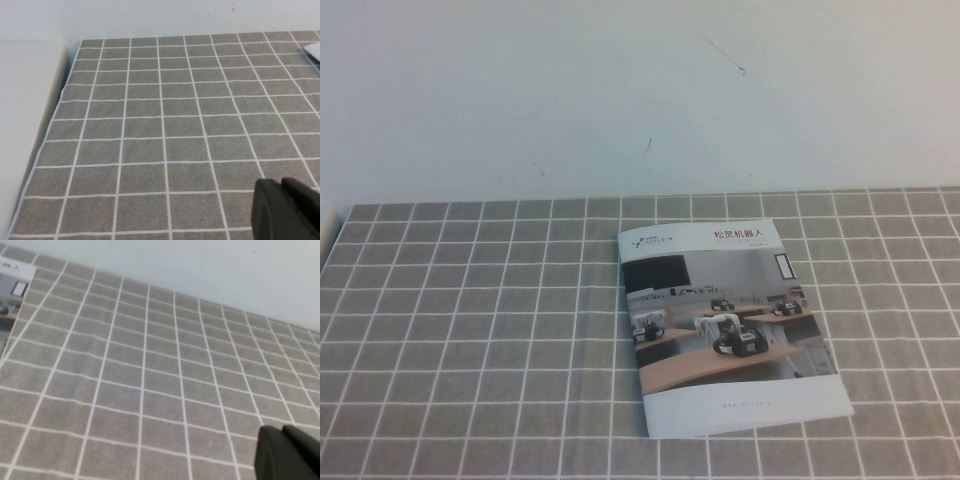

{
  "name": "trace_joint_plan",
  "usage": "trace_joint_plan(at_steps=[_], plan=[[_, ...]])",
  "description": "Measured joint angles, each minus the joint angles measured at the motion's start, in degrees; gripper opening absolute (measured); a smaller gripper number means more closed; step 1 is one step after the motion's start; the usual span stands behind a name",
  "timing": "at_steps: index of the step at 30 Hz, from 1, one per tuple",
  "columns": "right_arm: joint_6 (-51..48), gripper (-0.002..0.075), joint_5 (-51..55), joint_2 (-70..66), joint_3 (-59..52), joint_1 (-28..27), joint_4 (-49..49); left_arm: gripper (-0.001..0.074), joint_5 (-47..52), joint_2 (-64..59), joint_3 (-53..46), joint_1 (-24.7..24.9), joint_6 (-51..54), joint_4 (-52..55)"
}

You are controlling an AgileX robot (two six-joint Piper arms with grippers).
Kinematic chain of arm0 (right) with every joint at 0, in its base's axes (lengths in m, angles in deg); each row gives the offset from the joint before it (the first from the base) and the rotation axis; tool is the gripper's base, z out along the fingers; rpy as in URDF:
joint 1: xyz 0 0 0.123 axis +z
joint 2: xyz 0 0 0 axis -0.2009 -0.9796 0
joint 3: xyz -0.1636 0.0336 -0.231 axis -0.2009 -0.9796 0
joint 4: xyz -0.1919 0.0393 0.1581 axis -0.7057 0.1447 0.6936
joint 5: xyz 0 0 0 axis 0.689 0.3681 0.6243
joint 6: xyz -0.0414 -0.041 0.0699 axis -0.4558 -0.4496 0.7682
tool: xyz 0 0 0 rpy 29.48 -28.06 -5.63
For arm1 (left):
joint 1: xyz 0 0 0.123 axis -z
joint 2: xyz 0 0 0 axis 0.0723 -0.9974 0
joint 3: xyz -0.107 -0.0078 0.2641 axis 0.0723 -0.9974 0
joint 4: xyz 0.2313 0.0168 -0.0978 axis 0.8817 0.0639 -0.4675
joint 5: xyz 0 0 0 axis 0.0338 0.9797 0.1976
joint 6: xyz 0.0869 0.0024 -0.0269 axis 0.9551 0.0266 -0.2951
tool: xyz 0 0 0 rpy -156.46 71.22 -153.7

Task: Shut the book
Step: 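Close the open booklet and leave it lying on the table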

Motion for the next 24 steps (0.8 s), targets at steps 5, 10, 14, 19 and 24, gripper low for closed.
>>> trace_joint_plan(at_steps=[5, 10, 14, 19, 24], plan=[[0.0, -0.0003, 2.0, 0.2, -0.1, 0.5, 0.4, -0.0002, 0.0, 0.0, 0.0, 0.0, 0.0, 0.0], [0.2, -0.0003, 2.4, 0.2, 0.0, 1.1, 0.4, -0.0002, 0.0, 0.0, 0.0, 0.0, 0.0, 0.0], [1.1, -0.0003, 2.5, 0.2, 0.0, 1.1, 0.4, -0.0002, 0.0, 0.0, 0.0, 0.0, 0.0, 0.0], [1.5, -0.0003, 2.6, 0.2, 0.1, 1.1, 0.7, -0.0002, 0.0, 0.0, 0.0, 0.0, 0.0, 0.1], [1.5, -0.0003, 2.6, 0.2, 0.1, 1.1, 0.7, -0.0002, 0.0, 0.0, 0.0, 0.0, 0.0, 0.1]])
